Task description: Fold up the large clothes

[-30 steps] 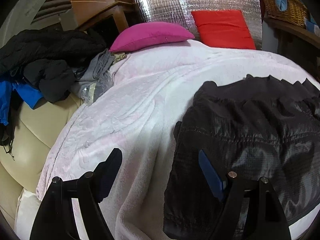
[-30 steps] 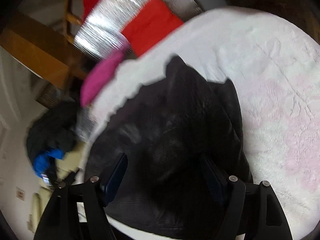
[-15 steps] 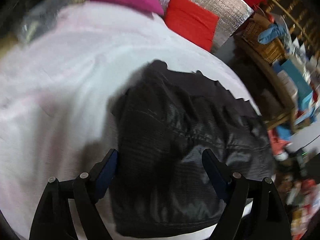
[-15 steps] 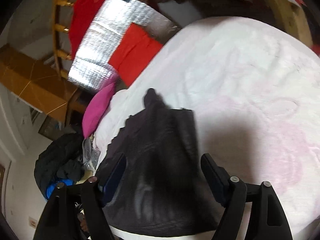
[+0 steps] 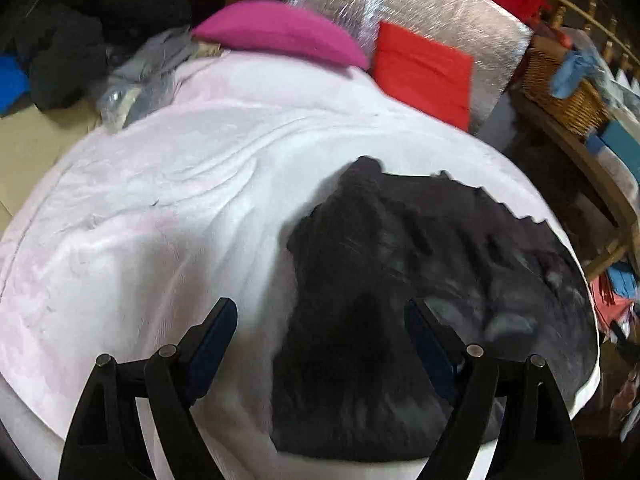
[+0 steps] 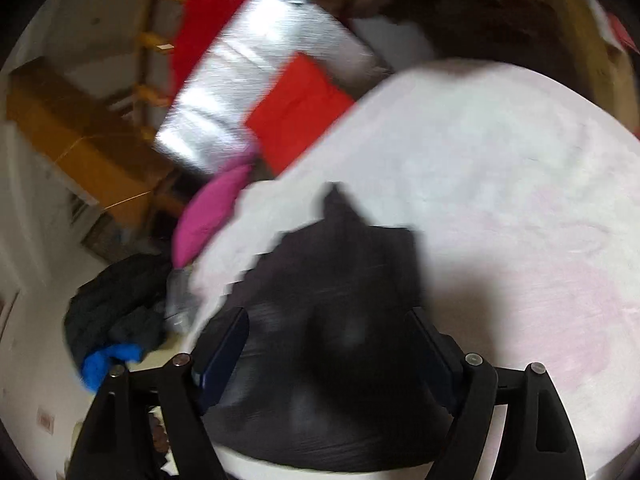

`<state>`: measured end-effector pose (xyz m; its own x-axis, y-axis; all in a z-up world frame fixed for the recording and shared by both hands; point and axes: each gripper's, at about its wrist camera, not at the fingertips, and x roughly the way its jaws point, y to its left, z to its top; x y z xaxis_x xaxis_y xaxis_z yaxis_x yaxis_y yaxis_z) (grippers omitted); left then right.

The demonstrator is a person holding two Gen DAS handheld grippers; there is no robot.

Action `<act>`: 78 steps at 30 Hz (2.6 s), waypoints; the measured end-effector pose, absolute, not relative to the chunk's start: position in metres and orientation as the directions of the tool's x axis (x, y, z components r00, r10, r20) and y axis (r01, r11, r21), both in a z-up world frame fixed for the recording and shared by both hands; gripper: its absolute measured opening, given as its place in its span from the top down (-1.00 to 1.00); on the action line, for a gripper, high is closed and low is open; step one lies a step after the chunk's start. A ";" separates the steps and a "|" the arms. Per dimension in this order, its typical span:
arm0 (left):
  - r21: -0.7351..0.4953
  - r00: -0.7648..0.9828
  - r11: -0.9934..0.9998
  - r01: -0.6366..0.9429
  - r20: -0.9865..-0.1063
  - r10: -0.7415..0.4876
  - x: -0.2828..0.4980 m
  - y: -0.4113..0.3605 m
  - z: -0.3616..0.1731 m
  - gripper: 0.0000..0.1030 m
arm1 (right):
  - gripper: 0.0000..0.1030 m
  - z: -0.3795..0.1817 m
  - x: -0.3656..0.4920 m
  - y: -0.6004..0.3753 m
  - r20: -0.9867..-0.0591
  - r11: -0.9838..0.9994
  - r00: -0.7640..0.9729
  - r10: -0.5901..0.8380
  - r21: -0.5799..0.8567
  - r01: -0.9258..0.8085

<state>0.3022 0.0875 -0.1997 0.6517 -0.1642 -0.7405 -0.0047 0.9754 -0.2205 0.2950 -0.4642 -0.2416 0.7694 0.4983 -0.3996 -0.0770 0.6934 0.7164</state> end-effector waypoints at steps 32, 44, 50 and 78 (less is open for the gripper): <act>-0.723 0.640 0.671 -0.168 -0.597 -0.483 0.301 0.074 -0.264 0.10 | -0.24 -0.322 0.316 -0.417 -0.465 0.475 0.743 0.481 0.851 0.225; -0.650 0.509 0.729 -0.216 -0.712 -0.484 0.325 0.079 -0.278 -0.40 | -0.39 -0.313 0.344 -0.413 -0.594 0.597 0.637 0.490 0.762 0.251; -0.494 0.520 0.851 -0.177 -0.781 -0.345 0.303 0.111 -0.239 -0.45 | -0.41 -0.261 0.302 -0.442 -0.659 0.734 0.564 0.497 0.666 0.132; -0.779 0.205 0.627 -0.009 -0.616 -0.761 0.484 0.074 -0.299 -0.88 | -1.00 -0.314 0.485 -0.432 -0.506 0.555 0.427 0.749 0.832 0.013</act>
<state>0.4839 0.0735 -0.2985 0.2049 -0.7610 -0.6155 -0.0094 0.6273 -0.7787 0.4852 -0.4324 -0.3139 0.4271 0.7492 -0.5062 0.0125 0.5549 0.8318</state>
